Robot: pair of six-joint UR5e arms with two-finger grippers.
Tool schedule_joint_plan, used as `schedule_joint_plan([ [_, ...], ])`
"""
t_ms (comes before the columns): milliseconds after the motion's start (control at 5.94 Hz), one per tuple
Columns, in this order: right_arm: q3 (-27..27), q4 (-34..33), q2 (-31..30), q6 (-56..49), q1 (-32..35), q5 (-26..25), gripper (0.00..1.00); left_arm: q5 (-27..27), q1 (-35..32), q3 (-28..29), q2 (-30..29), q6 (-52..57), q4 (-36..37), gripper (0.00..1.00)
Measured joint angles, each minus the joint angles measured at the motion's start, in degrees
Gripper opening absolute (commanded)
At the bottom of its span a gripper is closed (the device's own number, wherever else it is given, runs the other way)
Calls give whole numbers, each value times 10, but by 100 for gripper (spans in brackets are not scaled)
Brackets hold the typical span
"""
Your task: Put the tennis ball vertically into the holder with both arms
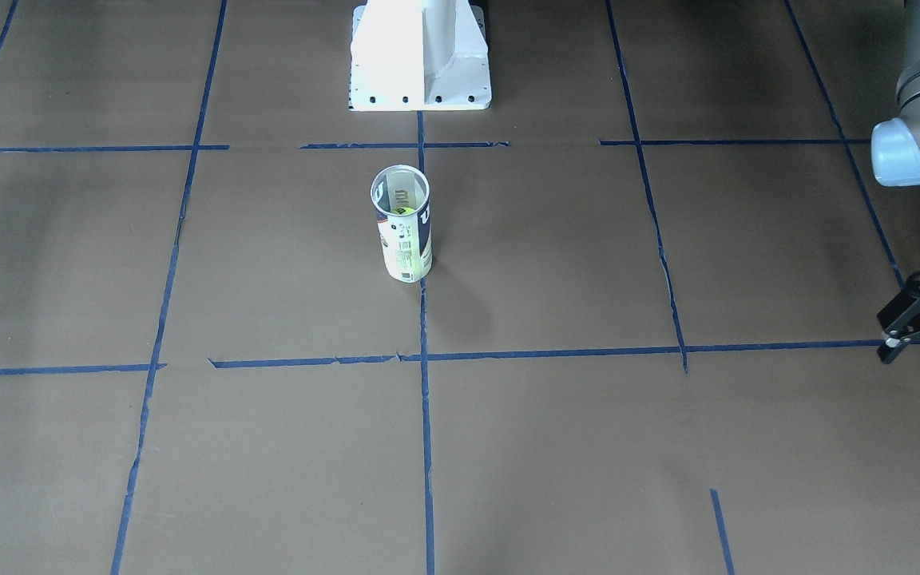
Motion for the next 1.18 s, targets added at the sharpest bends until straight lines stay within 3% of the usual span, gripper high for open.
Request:
schedule_joint_plan([
  [505,-8,2,-44,-68,15,4,100,-28,-35,-3,59,27,70,100],
  [1179,-3,1,-125,-97,18,2,100,-132,-141,-9,81,181,251,100],
])
